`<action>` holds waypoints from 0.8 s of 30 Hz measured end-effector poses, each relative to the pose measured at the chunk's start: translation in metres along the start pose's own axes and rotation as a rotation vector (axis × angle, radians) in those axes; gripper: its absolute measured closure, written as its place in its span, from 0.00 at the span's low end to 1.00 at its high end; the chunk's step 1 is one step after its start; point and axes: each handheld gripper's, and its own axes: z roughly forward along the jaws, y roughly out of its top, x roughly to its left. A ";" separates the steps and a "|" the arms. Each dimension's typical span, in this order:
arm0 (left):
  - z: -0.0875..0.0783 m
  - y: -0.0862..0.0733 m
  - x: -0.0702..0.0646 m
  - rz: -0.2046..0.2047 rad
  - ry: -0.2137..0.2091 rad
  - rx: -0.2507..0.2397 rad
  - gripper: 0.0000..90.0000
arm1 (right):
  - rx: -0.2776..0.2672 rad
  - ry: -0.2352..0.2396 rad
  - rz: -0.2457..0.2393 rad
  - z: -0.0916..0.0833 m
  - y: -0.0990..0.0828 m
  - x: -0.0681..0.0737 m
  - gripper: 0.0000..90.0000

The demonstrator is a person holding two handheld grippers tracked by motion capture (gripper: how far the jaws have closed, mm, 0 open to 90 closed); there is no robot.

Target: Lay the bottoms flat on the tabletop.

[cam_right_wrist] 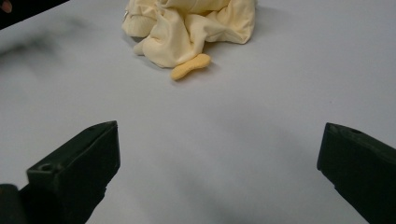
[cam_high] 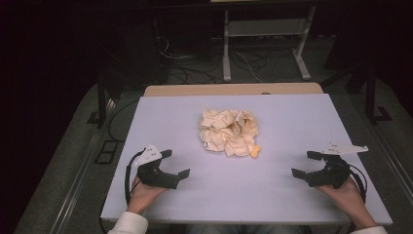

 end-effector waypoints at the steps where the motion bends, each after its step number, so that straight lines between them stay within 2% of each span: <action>1: 0.000 0.000 0.000 0.001 0.001 0.001 0.00 | -0.001 -0.001 0.001 0.000 0.000 0.000 0.00; 10: 0.000 0.000 -0.003 0.007 -0.030 -0.001 0.00 | -0.005 0.010 -0.006 -0.001 0.001 0.001 0.00; 24: 0.001 0.000 -0.004 0.006 -0.030 0.011 0.00 | 0.000 0.025 -0.020 -0.001 0.004 0.010 0.00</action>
